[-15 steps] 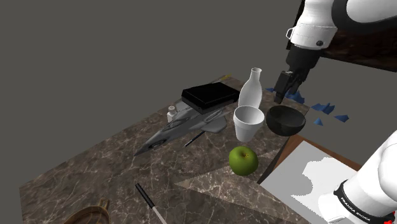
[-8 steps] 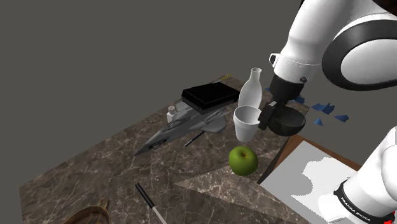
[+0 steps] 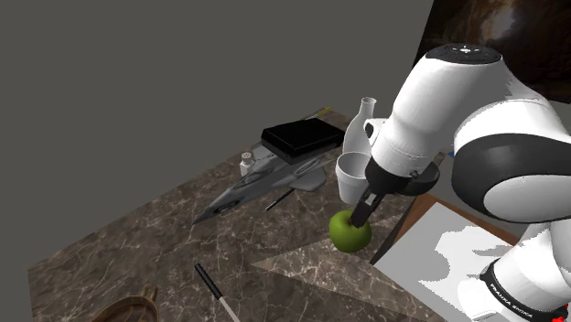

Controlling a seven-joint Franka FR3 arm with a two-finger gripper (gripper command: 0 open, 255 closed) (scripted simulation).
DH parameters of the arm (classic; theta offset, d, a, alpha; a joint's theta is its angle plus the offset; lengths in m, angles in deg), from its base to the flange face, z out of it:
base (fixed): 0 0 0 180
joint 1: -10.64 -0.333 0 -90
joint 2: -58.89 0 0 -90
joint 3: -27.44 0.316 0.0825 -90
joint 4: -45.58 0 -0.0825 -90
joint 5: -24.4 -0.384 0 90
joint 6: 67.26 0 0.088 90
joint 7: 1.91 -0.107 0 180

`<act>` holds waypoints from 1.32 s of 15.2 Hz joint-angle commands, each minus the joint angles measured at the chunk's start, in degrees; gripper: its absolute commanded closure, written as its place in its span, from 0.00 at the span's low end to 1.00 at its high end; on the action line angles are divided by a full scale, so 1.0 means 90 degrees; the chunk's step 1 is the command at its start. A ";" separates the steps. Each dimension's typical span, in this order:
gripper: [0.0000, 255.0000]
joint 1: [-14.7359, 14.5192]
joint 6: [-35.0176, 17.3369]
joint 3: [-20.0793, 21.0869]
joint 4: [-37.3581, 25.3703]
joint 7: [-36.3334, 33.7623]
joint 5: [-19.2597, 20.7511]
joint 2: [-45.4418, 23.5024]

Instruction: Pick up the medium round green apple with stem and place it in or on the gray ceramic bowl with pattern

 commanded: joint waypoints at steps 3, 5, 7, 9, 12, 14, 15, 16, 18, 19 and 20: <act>0.00 0.0000 -0.0503 0.0165 0.0203 -0.0042 -0.0048 -0.0268; 0.00 0.0022 -0.0735 0.0220 0.0290 -0.0047 -0.0062 -0.0413; 0.00 0.0042 -0.0920 0.0264 0.0354 -0.0053 -0.0071 -0.0535; 0.00 0.0042 -0.0920 0.0264 0.0354 -0.0053 -0.0071 -0.0535; 0.00 0.0042 -0.0920 0.0264 0.0354 -0.0053 -0.0071 -0.0535; 0.00 0.0041 -0.0919 0.0264 0.0354 -0.0054 -0.0071 -0.0534; 1.00 0.0041 -0.0919 0.0264 0.0354 -0.0054 -0.0071 -0.0534; 1.00 0.0041 -0.0919 0.0264 0.0354 -0.0054 -0.0071 -0.0534; 1.00 0.0041 -0.0919 0.0264 0.0354 -0.0054 -0.0071 -0.0534; 1.00 0.0041 -0.0919 0.0264 0.0354 -0.0054 -0.0071 -0.0534; 1.00 0.0041 -0.0919 0.0264 0.0354 -0.0054 -0.0071 -0.0534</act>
